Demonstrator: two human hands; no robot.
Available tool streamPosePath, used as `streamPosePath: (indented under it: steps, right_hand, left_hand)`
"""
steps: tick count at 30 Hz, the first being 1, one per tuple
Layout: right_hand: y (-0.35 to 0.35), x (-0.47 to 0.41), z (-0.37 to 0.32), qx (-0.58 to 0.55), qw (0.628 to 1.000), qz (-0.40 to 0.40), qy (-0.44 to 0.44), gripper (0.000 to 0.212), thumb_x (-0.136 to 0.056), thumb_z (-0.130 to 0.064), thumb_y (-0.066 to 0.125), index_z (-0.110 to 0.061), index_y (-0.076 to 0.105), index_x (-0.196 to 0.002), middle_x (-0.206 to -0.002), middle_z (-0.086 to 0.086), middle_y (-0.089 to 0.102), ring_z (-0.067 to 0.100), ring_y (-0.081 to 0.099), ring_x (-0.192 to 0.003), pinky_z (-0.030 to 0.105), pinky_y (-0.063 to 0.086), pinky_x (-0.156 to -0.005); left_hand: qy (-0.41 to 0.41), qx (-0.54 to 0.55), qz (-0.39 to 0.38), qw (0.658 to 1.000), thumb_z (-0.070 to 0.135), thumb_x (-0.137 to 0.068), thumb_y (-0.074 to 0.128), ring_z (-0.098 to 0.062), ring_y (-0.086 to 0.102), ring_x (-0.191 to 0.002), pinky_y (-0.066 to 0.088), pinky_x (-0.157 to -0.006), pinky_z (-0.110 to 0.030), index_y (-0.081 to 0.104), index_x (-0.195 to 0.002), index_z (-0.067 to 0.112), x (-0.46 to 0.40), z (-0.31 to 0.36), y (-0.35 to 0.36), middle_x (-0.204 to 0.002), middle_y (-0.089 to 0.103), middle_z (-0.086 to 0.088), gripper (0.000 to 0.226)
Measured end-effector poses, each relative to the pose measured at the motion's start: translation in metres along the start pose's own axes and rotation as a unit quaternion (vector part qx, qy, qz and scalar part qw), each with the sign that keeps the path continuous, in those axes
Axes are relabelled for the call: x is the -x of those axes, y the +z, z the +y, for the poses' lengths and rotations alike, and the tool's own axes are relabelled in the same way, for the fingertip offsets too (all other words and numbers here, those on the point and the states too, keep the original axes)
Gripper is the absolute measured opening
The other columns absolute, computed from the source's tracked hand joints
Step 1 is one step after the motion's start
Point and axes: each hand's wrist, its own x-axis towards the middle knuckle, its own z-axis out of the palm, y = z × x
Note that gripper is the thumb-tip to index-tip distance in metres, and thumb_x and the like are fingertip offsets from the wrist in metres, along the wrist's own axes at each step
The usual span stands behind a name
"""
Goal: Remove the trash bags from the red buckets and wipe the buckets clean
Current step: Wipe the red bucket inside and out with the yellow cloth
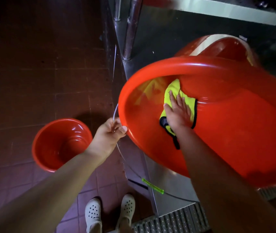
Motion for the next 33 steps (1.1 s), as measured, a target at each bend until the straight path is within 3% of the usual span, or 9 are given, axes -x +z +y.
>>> streamPosePath:
  steps: [4, 6, 9, 13, 18, 23, 27, 30, 33]
  right_hand:
    - [0.023, 0.081, -0.038, -0.061, 0.993, 0.075, -0.061, 0.066, -0.085, -0.052, 0.032, -0.029, 0.026, -0.147, -0.154, 0.008, 0.026, 0.024, 0.022, -0.143, 0.039, 0.020, -0.112]
    - [0.031, 0.121, -0.049, -0.077, 0.987, 0.089, -0.110, 0.066, -0.084, -0.049, 0.034, -0.026, 0.030, -0.146, -0.151, 0.011, 0.032, 0.029, 0.027, -0.140, 0.043, 0.026, -0.111]
    - [0.035, 0.147, -0.048, -0.088, 0.981, 0.089, -0.149, 0.062, -0.088, -0.044, 0.037, -0.027, 0.026, -0.146, -0.152, 0.009, 0.030, 0.026, 0.025, -0.141, 0.039, 0.021, -0.112]
    - [0.028, 0.114, -0.037, -0.074, 0.984, 0.101, -0.126, 0.061, -0.085, -0.046, 0.035, -0.029, 0.036, -0.143, -0.148, 0.007, 0.038, 0.024, 0.035, -0.136, 0.033, 0.022, -0.109]
    - [0.009, 0.038, -0.016, -0.010, 0.995, 0.044, -0.094, 0.062, -0.085, -0.048, 0.033, -0.034, 0.027, -0.146, -0.154, 0.002, 0.028, 0.018, 0.023, -0.142, 0.031, 0.019, -0.111]
    - [-0.010, -0.021, 0.007, 0.043, 0.998, -0.031, -0.021, 0.056, -0.095, -0.046, 0.032, -0.044, 0.010, -0.147, -0.158, -0.007, 0.008, 0.013, 0.005, -0.145, 0.035, 0.006, -0.117]
    - [-0.010, -0.026, 0.004, 0.042, 0.998, -0.036, -0.023, 0.056, -0.096, -0.048, 0.030, -0.044, 0.008, -0.147, -0.159, -0.008, 0.004, 0.013, -0.001, -0.145, 0.035, 0.001, -0.116]
    - [-0.005, -0.017, -0.003, 0.005, 1.000, -0.022, -0.012, 0.056, -0.096, -0.047, 0.035, -0.041, 0.014, -0.147, -0.159, -0.004, 0.009, 0.015, 0.003, -0.146, 0.034, 0.002, -0.116]
    - [0.014, 0.021, -0.024, -0.012, 0.998, 0.044, -0.046, 0.059, -0.092, -0.049, 0.036, -0.032, 0.024, -0.147, -0.155, 0.007, 0.023, 0.023, 0.017, -0.144, 0.036, 0.015, -0.113]
  left_hand:
    - [0.023, 0.004, 0.015, 1.000, 0.018, -0.078, 0.059, -0.023, 0.056, -0.095, 0.042, -0.100, -0.048, 0.054, -0.093, 0.017, 0.006, 0.004, 0.007, -0.097, 0.060, -0.012, 0.016]
    - [0.028, 0.001, 0.014, 1.000, 0.013, -0.084, 0.060, -0.016, 0.057, -0.093, 0.045, -0.095, -0.039, 0.055, -0.097, 0.014, 0.008, 0.003, 0.008, -0.097, 0.062, -0.008, 0.014]
    - [0.032, -0.015, 0.022, 0.999, 0.000, -0.092, 0.053, -0.010, 0.058, -0.088, 0.048, -0.084, -0.020, 0.052, -0.107, 0.002, 0.010, 0.003, 0.009, -0.097, 0.061, -0.008, 0.015]
    - [0.063, -0.030, 0.020, 0.997, -0.004, -0.091, 0.051, -0.009, 0.054, -0.084, 0.045, -0.078, -0.012, 0.050, -0.107, 0.001, 0.006, 0.017, 0.004, -0.093, 0.059, -0.005, 0.017]
    - [0.131, -0.039, 0.024, 0.990, -0.004, -0.086, 0.059, -0.001, 0.056, -0.073, 0.047, -0.075, -0.012, 0.059, -0.084, 0.019, 0.001, 0.058, -0.011, -0.080, 0.062, 0.005, 0.023]
    - [0.173, -0.036, 0.034, 0.984, -0.004, -0.082, 0.064, 0.002, 0.062, -0.075, 0.048, -0.075, -0.013, 0.063, -0.086, 0.021, -0.005, 0.076, -0.012, -0.078, 0.068, 0.011, 0.025]
    - [0.114, 0.023, 0.031, 0.993, -0.006, -0.081, 0.064, -0.004, 0.066, -0.082, 0.049, -0.077, -0.016, 0.066, -0.094, 0.013, -0.002, 0.043, -0.010, -0.083, 0.073, 0.009, 0.023]
    - [0.062, 0.024, 0.035, 0.997, 0.003, -0.080, 0.068, -0.012, 0.061, -0.081, 0.048, -0.075, -0.021, 0.071, -0.086, 0.021, 0.009, 0.012, -0.005, -0.080, 0.071, 0.006, 0.019]
    - [0.033, 0.028, 0.066, 0.997, 0.012, -0.076, 0.069, -0.019, 0.062, -0.087, 0.049, -0.082, -0.039, 0.069, -0.085, 0.019, 0.007, 0.004, -0.003, -0.088, 0.071, -0.001, 0.011]
